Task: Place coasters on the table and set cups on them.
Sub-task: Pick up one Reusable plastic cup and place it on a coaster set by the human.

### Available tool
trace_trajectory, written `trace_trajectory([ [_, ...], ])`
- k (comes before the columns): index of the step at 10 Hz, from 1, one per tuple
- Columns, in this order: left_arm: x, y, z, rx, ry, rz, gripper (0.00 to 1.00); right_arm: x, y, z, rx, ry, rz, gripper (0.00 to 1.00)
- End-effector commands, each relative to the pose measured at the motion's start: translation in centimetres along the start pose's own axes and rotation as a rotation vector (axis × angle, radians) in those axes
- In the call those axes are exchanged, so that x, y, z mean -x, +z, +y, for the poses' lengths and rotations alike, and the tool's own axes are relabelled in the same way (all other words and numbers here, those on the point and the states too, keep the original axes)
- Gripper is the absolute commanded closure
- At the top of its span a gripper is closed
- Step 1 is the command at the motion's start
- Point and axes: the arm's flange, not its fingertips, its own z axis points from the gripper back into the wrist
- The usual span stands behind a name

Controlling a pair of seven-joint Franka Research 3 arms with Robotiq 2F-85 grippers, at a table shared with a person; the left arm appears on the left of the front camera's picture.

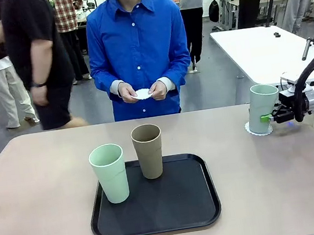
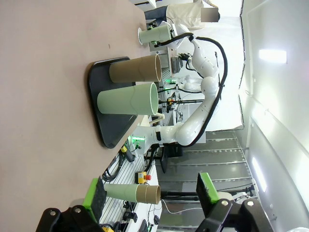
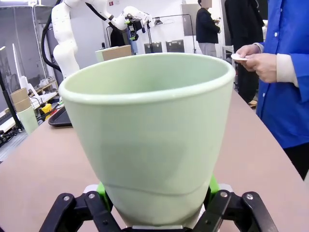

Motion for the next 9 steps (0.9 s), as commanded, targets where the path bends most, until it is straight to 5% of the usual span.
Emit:
trace_trajectory([
  [1,0.06,0.08,-0.22,0.007,-0.006,-0.006,0.0,-0.06,-0.01,-1.0,-0.012,-0.023,0.03,0.17],
  [3,0.06,0.08,-0.22,0.007,-0.006,-0.006,0.0,0.0,0.08,-1.03,-0.003,-0.018,0.032,0.17],
  [5,0.06,0.08,-0.22,0.007,-0.006,-0.006,0.0,0.01,0.09,-1.01,-0.001,-0.016,0.039,0.0],
  [9,0.06,0.08,-0.22,0.007,-0.006,-0.006,0.0,-0.05,0.17,-1.02,-0.003,-0.018,0.046,0.0],
])
